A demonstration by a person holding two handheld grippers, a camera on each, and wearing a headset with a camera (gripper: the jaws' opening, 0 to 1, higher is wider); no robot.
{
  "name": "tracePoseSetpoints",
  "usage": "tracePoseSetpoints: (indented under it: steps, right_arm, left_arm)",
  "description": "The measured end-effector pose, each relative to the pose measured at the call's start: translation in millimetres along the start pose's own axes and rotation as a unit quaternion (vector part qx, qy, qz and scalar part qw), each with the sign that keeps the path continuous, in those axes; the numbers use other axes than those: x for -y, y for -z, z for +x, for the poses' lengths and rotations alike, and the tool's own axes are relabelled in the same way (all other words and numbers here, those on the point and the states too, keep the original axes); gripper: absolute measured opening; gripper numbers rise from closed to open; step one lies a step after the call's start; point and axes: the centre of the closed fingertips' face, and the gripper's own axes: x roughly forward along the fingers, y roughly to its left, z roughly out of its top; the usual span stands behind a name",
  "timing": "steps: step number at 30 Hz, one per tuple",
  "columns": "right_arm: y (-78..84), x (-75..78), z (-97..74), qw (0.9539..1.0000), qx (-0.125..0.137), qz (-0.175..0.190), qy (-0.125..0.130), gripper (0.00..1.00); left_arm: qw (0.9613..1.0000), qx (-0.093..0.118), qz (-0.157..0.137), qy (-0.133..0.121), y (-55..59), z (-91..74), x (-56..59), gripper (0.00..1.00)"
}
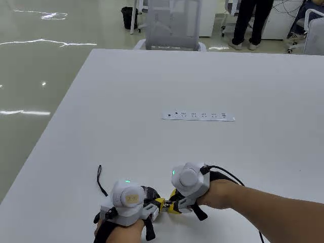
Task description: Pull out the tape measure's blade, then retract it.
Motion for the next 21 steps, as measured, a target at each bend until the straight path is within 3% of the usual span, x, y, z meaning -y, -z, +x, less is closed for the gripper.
tracePoseSetpoints:
  steps: [21]
  right_arm:
    - [-10.6,-1.9,5.3,0.9999,0.013,-0.001,-0.001,0.14]
  left_arm:
    - [1.0,0.001,-0.005,0.001,0.3,0.3,-1.1,0.59]
